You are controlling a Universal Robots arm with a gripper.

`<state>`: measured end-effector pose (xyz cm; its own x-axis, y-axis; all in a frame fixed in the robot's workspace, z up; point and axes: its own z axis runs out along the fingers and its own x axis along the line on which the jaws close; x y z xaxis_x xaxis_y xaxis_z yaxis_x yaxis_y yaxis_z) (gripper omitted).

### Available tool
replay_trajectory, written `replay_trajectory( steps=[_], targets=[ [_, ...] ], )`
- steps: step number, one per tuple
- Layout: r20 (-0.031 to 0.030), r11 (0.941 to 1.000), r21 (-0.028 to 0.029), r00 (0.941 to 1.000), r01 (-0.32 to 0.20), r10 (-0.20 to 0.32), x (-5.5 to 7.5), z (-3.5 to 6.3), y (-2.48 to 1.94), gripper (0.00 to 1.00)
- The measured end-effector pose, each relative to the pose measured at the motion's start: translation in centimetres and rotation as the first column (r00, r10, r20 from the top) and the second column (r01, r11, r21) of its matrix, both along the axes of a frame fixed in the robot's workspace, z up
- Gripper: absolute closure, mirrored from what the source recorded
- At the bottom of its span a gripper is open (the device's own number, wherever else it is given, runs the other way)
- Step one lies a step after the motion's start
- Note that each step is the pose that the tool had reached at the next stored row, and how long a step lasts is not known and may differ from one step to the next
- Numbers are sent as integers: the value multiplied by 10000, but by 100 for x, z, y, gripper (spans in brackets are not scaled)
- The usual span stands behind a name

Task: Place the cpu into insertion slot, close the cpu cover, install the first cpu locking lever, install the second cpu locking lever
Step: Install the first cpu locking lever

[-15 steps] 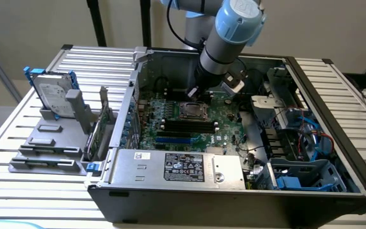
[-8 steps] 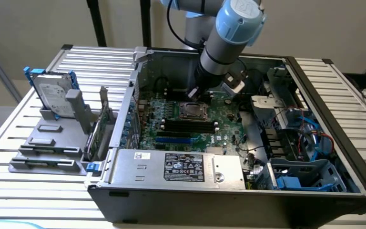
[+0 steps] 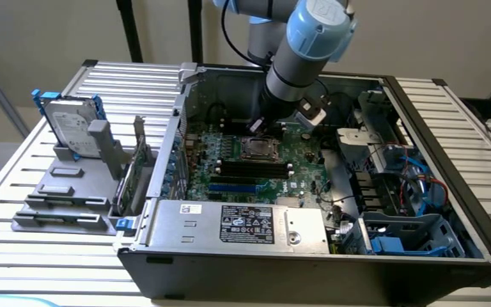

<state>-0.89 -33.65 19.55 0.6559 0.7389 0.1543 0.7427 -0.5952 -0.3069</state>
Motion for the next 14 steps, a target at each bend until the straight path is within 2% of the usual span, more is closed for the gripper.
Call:
replay_trajectory(
  steps=[8,14],
  targets=[
    [1,10000,4,10000,-5,5,-49,4,13,89],
    [2,10000,6,10000,-5,5,-61,13,71,89]
  ],
)
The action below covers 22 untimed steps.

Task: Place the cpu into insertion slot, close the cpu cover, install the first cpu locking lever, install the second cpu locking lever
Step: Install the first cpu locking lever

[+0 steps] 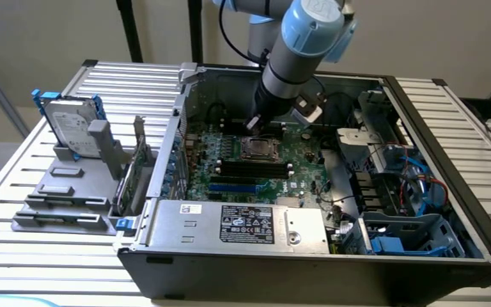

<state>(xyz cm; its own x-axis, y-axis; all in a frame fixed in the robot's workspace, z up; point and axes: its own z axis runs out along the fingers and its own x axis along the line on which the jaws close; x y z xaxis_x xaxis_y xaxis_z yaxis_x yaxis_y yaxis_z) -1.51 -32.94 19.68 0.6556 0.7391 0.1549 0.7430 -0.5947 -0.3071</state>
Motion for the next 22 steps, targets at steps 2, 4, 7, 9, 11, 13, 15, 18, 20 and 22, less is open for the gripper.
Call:
replay_trajectory(
  steps=[2,4,7,9,11,13,15,18,20,22],
  targets=[
    [0,10000,0,10000,0,0,0,0,3,89],
    [-1,10000,0,10000,-3,3,0,2,3,89],
    [-4,10000,-1,10000,-16,16,5,7,0,89],
    [-7,10000,0,10000,-35,35,16,8,-2,89],
    [-14,10000,-3,10000,-57,57,32,10,-6,89],
    [-18,10000,-1,10000,-81,81,51,10,-14,89],
    [-23,9999,-1,9999,-109,109,68,11,-26,89],
    [-24,9999,0,9998,-172,172,87,10,-40,89],
    [-24,9998,-2,9998,-217,217,96,11,-43,89],
    [-25,9997,-3,9997,-263,263,101,11,-44,89]
  ],
)
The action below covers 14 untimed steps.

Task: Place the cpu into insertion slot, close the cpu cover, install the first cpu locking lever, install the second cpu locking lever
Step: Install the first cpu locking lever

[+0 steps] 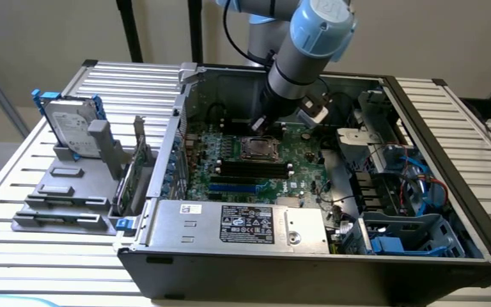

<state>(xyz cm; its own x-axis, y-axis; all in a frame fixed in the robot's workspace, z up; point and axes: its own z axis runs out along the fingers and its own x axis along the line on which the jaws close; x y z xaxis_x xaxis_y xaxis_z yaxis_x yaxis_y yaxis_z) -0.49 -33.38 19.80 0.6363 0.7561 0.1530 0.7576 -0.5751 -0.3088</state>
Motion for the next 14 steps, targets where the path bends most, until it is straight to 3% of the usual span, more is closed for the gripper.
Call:
replay_trajectory(
  steps=[14],
  targets=[
    [0,9994,1,9994,-336,336,37,-12,0,89]
  ],
)
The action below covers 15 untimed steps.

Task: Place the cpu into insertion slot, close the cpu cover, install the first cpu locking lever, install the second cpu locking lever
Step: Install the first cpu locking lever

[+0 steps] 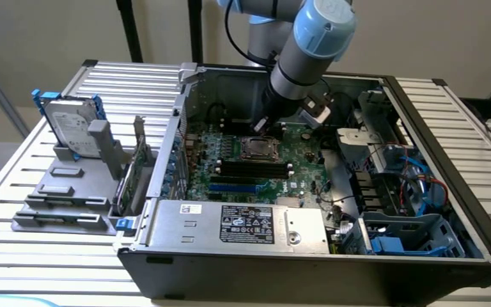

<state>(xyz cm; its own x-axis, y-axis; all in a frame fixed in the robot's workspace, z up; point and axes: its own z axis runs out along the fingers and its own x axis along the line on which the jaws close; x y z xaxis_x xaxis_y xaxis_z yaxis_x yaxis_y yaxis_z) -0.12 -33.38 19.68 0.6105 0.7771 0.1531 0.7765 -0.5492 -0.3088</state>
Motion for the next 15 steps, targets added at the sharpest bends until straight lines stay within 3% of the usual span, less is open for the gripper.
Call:
replay_trajectory(
  steps=[15],
  targets=[
    [1,9999,23,9999,-161,161,1,-12,0,89]
  ],
)
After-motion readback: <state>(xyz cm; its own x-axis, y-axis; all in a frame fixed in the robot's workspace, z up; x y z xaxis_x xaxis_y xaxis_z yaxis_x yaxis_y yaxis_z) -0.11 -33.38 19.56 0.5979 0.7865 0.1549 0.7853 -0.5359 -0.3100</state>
